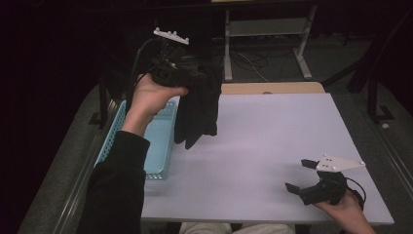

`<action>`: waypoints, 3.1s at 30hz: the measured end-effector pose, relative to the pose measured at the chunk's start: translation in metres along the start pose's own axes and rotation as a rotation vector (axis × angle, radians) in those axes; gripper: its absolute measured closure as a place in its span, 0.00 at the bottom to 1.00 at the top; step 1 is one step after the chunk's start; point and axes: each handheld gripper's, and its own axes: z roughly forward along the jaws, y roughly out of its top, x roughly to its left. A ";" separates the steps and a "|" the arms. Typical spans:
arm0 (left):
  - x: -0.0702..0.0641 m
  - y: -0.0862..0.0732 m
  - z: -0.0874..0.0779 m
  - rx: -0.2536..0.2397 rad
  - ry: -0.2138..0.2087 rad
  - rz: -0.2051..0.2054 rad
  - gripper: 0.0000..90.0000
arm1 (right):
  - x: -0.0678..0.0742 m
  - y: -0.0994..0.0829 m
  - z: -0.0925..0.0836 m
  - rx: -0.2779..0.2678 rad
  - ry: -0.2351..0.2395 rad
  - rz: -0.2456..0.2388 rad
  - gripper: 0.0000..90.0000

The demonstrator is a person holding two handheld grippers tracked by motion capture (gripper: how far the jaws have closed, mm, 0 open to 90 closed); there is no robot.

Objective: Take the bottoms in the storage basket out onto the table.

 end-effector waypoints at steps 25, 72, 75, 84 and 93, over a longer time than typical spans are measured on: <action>-0.006 -0.009 0.066 0.096 -0.072 -0.001 0.90 | 0.001 0.000 0.000 -0.003 0.013 -0.002 0.00; -0.020 -0.047 0.156 0.164 -0.194 -0.010 0.90 | 0.002 0.001 0.000 -0.008 0.033 -0.007 0.00; -0.022 -0.048 0.159 0.166 -0.199 -0.010 0.90 | 0.002 0.001 0.001 -0.009 0.035 -0.008 0.00; -0.032 -0.055 0.182 0.194 -0.230 -0.004 0.90 | 0.002 0.001 0.000 -0.015 0.036 -0.003 0.00; -0.040 -0.064 0.204 0.217 -0.266 -0.004 0.90 | 0.002 0.001 0.001 -0.014 0.039 -0.005 0.00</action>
